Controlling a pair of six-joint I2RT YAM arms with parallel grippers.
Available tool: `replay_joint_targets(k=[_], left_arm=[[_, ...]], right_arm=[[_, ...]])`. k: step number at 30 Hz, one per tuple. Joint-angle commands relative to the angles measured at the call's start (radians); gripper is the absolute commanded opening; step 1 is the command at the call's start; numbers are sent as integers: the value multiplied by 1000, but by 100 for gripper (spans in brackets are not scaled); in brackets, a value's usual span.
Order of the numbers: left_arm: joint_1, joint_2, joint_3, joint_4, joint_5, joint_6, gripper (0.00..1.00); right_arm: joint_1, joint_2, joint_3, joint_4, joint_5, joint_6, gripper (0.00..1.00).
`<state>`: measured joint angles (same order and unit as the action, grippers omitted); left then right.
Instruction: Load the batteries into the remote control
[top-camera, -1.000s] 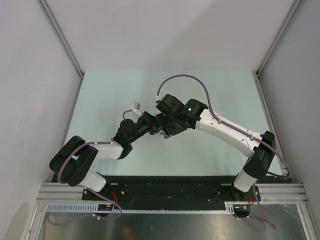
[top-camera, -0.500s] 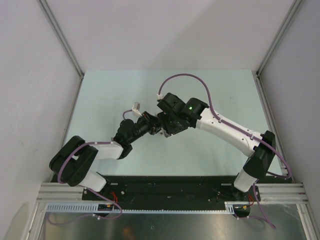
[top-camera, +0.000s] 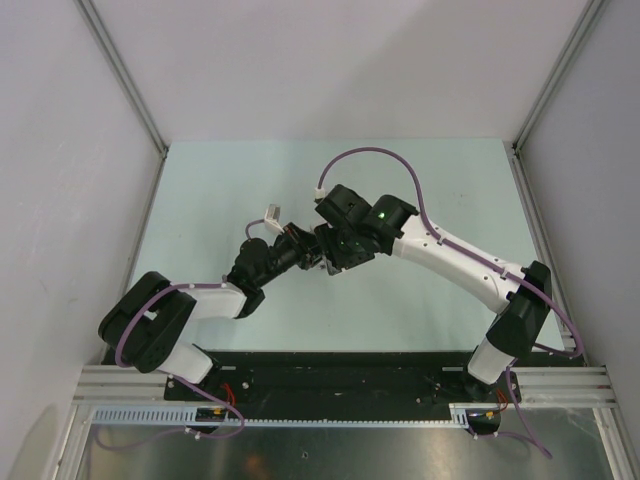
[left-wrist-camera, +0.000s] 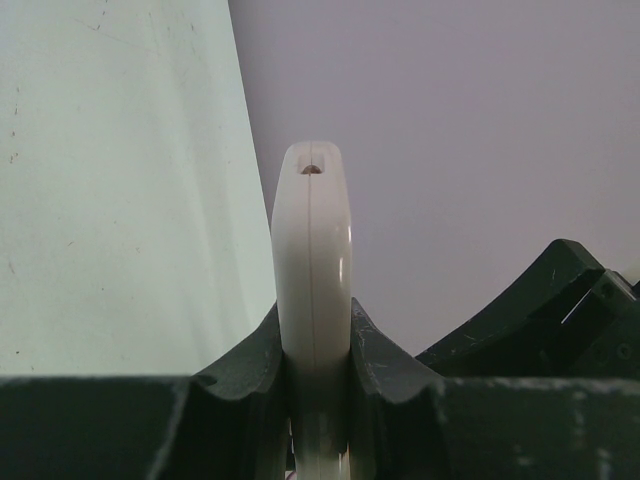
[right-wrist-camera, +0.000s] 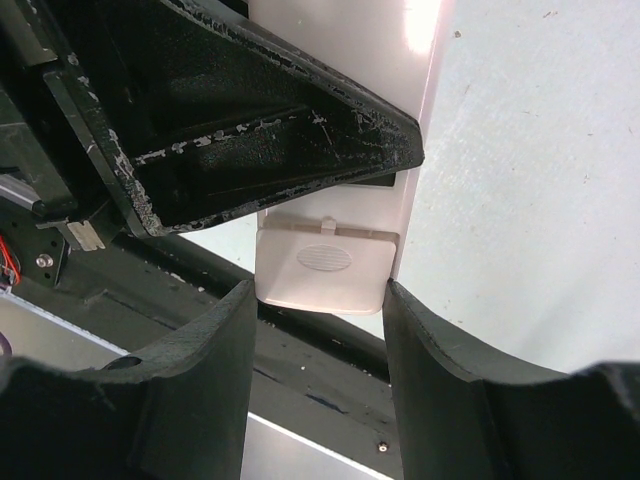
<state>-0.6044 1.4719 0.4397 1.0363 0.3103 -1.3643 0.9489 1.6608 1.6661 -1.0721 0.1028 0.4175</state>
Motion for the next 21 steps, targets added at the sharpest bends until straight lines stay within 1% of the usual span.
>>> replay_joint_targets(k=[1, 11, 21], left_arm=[[-8, -33, 7, 76, 9, -22, 0], [-8, -32, 8, 80, 18, -30, 0], [-8, -18, 7, 102, 27, -48, 0]], right_arm=[[-12, 8, -6, 6, -3, 3, 3], [-12, 14, -3, -12, 48, -22, 3], [-12, 19, 21, -9, 17, -19, 4]])
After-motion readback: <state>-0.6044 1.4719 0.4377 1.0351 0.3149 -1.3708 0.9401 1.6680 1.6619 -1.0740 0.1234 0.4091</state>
